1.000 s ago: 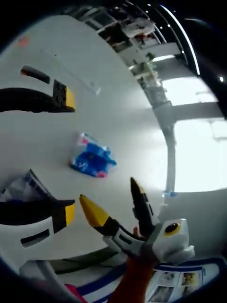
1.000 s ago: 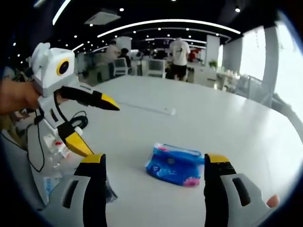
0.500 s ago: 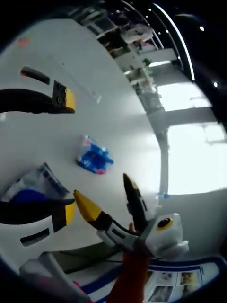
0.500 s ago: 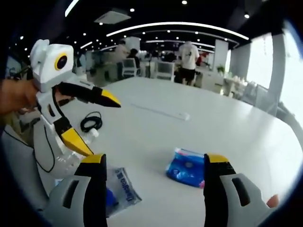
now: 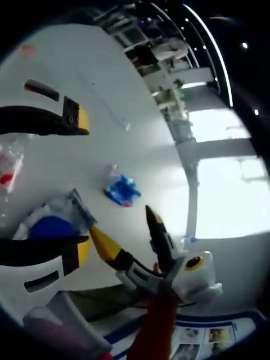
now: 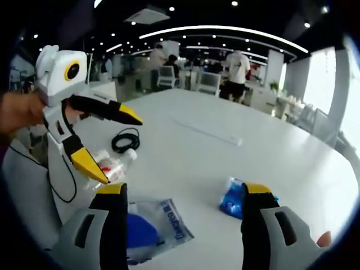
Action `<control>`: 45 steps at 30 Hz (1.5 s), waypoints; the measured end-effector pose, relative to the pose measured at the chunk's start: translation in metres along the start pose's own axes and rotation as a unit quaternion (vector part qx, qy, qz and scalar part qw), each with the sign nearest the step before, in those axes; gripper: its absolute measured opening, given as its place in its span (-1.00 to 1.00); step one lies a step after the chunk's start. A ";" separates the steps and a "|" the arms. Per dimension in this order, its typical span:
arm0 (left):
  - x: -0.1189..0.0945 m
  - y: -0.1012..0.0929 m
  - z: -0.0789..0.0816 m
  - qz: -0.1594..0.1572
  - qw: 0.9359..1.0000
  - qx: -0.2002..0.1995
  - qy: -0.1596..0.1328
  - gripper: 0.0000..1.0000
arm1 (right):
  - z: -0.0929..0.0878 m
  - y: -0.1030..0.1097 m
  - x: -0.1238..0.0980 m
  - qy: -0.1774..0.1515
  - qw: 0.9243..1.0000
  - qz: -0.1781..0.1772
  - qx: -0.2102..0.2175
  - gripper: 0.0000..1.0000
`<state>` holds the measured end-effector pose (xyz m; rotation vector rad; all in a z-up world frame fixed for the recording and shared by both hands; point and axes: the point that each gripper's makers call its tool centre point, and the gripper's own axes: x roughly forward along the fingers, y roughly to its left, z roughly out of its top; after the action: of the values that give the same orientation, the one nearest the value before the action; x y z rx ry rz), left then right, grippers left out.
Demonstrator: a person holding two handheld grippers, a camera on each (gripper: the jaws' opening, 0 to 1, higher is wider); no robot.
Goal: Arrange the tabletop items into an orderly group along one side of the table until the central work area is clear of visible clutter.
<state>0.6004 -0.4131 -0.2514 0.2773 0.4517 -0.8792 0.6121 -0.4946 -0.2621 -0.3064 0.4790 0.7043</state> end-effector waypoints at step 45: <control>-0.063 -0.051 -0.059 0.024 0.998 -0.054 -0.004 0.32 | -0.028 0.111 -0.012 0.034 0.992 0.095 -0.080 0.62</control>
<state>0.5099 -0.3769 -0.2748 0.1849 0.4811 -0.8059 0.5200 -0.4324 -0.2920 -0.4406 0.5218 0.9230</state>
